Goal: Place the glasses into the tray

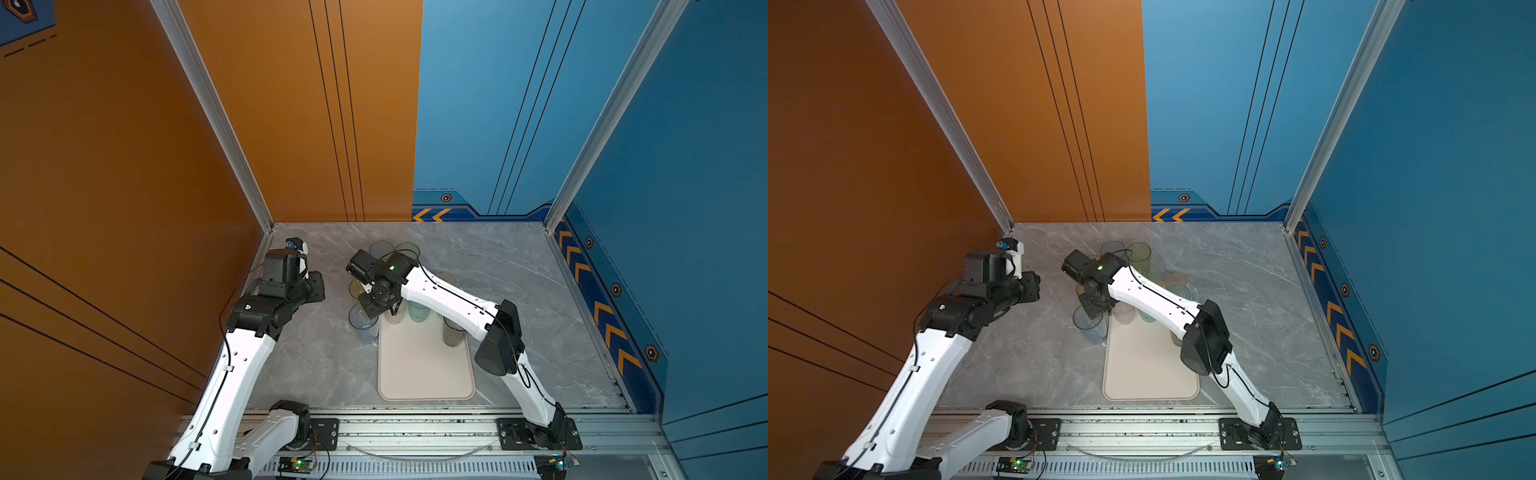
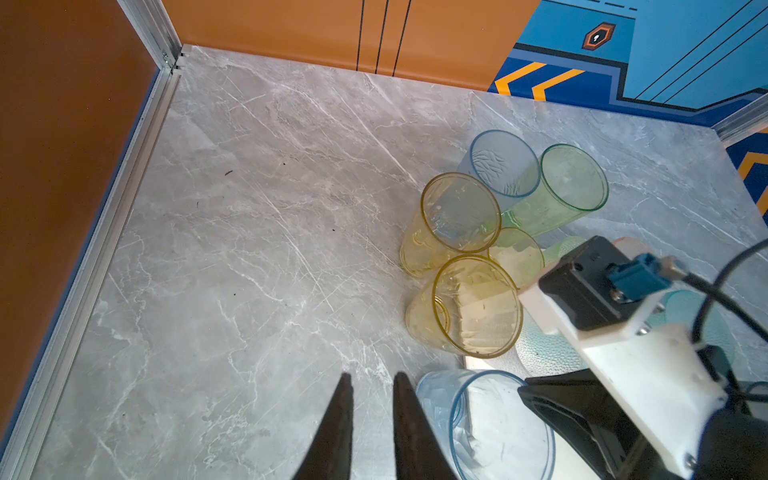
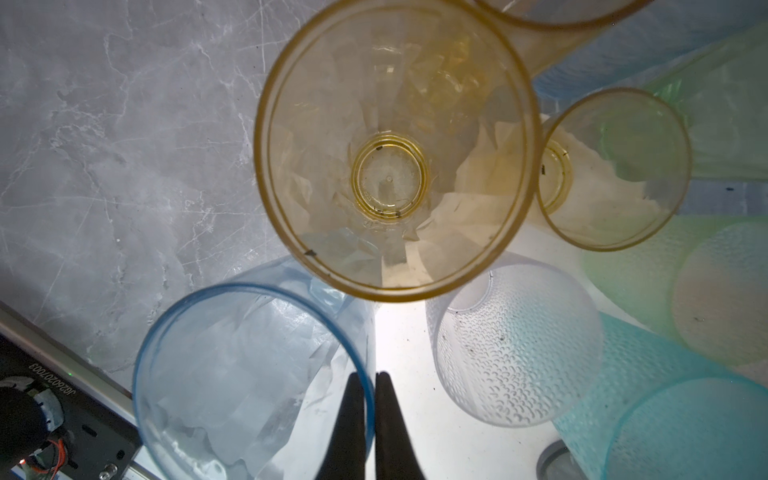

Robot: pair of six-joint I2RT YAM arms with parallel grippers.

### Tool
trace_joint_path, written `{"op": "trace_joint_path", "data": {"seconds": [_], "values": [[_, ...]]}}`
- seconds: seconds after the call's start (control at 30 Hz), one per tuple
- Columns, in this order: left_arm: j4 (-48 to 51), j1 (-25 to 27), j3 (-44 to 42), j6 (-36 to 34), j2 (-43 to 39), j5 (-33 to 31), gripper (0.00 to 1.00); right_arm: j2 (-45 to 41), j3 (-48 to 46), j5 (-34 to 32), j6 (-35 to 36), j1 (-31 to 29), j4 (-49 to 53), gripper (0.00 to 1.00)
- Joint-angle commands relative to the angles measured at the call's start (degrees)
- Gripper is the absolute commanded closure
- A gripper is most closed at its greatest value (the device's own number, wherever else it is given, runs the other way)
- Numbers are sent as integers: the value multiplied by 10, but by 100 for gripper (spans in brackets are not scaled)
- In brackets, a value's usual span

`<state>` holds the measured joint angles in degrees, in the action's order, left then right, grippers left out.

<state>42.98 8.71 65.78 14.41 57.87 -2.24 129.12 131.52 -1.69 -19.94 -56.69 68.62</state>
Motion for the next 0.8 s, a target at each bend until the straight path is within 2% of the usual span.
{"op": "trace_joint_path", "data": {"seconds": [0.0, 0.37, 0.77], "values": [[-7, -5, -7, -6, -3, 14, 80, -41, 11, 11, 14, -6, 20, 100], [2, -5, -5, -6, 2, 12, 80, -116, -31, 22, 33, -11, 21, 100], [15, -5, 13, -1, 20, 24, 81, -233, -178, -14, 40, 23, 21, 100]]}}
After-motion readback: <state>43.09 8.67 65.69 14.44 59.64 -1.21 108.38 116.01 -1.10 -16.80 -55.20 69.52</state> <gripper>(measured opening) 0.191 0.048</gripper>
